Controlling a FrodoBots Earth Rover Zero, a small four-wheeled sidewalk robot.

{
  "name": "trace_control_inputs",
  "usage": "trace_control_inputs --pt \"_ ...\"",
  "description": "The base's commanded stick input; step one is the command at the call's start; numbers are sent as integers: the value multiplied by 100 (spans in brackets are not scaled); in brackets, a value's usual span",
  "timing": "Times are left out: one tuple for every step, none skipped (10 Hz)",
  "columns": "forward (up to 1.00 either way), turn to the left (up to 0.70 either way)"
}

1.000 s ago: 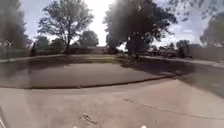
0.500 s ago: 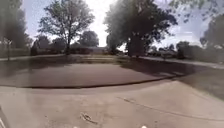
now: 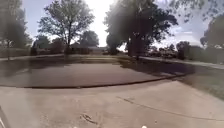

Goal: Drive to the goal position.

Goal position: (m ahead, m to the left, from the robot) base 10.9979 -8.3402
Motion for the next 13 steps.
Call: trace_control_inputs --pt "70 0" --pt "70 0" --pt "70 0" --pt "70 0" --pt "70 0" --pt "70 0" --pt "70 0" --pt "70 0" --pt "43 0" --pt "6 0" --pt "6 0" --pt "3 0" --pt "-26 0"
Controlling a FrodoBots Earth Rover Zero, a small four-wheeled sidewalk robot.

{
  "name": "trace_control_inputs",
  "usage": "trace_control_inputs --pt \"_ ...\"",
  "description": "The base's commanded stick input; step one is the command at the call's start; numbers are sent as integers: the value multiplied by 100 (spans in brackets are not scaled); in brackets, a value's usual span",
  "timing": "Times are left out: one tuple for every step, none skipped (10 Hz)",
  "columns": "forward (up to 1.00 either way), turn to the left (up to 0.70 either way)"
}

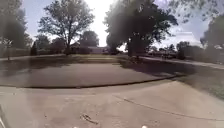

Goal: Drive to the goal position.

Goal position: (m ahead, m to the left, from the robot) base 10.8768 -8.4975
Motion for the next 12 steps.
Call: trace_control_inputs --pt "-47 0" --pt "-68 0" --pt "-1 0" --pt "4 0" --pt "4 0" --pt "4 0" --pt "4 0" --pt "11 0" --pt "30 0" --pt "70 0" --pt "70 0" --pt "70 0"
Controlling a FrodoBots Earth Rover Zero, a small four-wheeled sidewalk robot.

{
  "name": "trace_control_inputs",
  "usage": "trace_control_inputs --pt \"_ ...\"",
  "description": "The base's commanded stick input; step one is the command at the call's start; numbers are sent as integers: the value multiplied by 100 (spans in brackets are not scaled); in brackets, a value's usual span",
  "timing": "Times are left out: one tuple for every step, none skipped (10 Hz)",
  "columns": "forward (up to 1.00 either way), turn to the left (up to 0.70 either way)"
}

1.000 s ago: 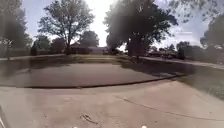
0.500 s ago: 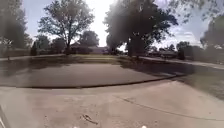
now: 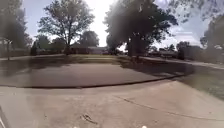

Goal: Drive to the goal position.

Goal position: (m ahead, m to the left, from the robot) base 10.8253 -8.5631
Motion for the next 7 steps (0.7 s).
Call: trace_control_inputs --pt "70 0" --pt "70 0" --pt "70 0" --pt "70 0" --pt "70 0" --pt "70 0" --pt "70 0"
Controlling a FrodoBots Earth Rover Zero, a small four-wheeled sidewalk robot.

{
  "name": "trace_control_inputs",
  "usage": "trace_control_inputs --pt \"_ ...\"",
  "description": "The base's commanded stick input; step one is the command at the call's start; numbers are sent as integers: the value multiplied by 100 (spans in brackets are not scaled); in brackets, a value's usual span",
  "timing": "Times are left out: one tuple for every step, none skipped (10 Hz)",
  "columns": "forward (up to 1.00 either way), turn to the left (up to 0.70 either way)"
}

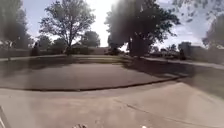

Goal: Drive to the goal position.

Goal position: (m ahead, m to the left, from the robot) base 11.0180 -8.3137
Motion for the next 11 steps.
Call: trace_control_inputs --pt "70 0" --pt "6 0" --pt "5 0" --pt "5 -3" --pt "5 -8" --pt "5 -10" --pt "5 -10" --pt "5 -10" --pt "36 -36" --pt "70 -35" --pt "70 -35"
